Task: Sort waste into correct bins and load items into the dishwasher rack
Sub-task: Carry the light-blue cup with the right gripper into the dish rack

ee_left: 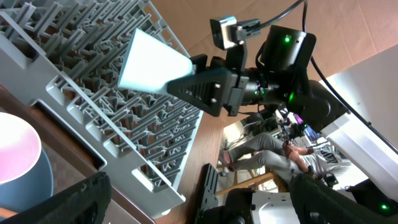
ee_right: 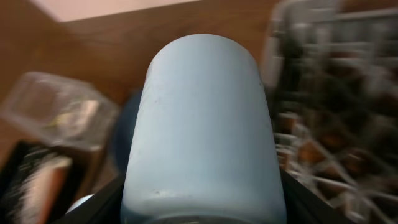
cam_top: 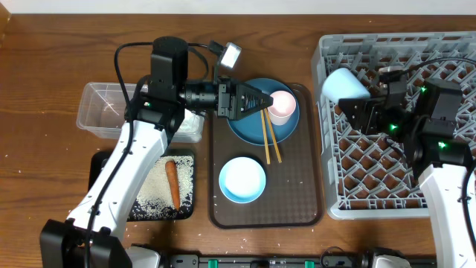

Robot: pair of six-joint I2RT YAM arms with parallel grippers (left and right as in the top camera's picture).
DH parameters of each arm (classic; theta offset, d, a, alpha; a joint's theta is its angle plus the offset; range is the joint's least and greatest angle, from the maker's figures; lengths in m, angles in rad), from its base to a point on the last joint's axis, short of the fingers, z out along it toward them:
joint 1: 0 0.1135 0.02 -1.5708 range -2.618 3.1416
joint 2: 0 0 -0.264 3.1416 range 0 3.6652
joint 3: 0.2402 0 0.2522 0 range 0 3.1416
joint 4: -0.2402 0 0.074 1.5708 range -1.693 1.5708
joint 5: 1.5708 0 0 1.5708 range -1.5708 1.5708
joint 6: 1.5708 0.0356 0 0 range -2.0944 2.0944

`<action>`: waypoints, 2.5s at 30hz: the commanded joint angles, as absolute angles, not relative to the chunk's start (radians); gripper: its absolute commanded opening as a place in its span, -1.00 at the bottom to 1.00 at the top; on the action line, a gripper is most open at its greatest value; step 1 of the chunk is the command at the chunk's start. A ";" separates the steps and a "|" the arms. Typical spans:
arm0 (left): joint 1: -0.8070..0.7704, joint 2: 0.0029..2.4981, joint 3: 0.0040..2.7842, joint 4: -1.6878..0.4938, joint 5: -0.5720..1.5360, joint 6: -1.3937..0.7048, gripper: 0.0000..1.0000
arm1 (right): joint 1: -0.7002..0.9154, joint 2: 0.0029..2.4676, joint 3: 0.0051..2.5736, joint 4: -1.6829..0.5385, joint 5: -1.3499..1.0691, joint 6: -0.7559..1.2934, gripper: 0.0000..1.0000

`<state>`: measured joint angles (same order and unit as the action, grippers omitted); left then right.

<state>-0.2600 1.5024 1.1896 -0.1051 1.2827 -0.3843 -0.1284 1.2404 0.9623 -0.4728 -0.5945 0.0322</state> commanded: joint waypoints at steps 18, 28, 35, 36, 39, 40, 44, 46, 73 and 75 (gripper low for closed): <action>-0.260 1.498 1.195 -0.104 1.285 -0.367 0.88 | -0.051 1.249 1.176 -0.810 -0.251 0.021 0.01; -0.260 1.498 1.195 -0.103 1.285 -0.367 0.88 | -0.021 1.403 1.175 -0.763 -0.157 0.020 -0.02; -0.260 1.498 1.195 -0.104 1.285 -0.367 0.88 | -0.019 1.508 1.175 -0.731 -0.158 0.009 -0.03; -0.260 1.498 1.195 -0.104 1.285 -0.367 0.88 | -0.019 1.518 1.175 -0.731 -0.158 0.009 -0.02; -0.260 1.498 1.195 -0.104 1.285 -0.367 0.88 | -0.019 1.543 1.175 -0.730 -0.158 0.002 -0.02; -0.260 1.498 1.195 -0.104 1.285 -0.367 0.88 | -0.019 1.545 1.175 -0.729 -0.157 0.001 -0.03; -0.260 1.498 1.195 -0.103 1.285 -0.367 0.88 | -0.019 1.545 1.175 -0.734 -0.157 -0.010 0.00; -0.260 1.498 1.195 -0.104 1.285 -0.367 0.88 | -0.019 1.545 1.175 -0.745 -0.157 -0.017 0.01; -0.260 1.498 1.195 -0.104 1.285 -0.367 0.88 | -0.019 1.542 1.192 -0.725 -0.215 -0.016 0.74; -0.260 1.498 1.195 -0.104 1.285 -0.367 0.89 | -0.019 1.542 1.192 -0.725 -0.215 -0.016 0.86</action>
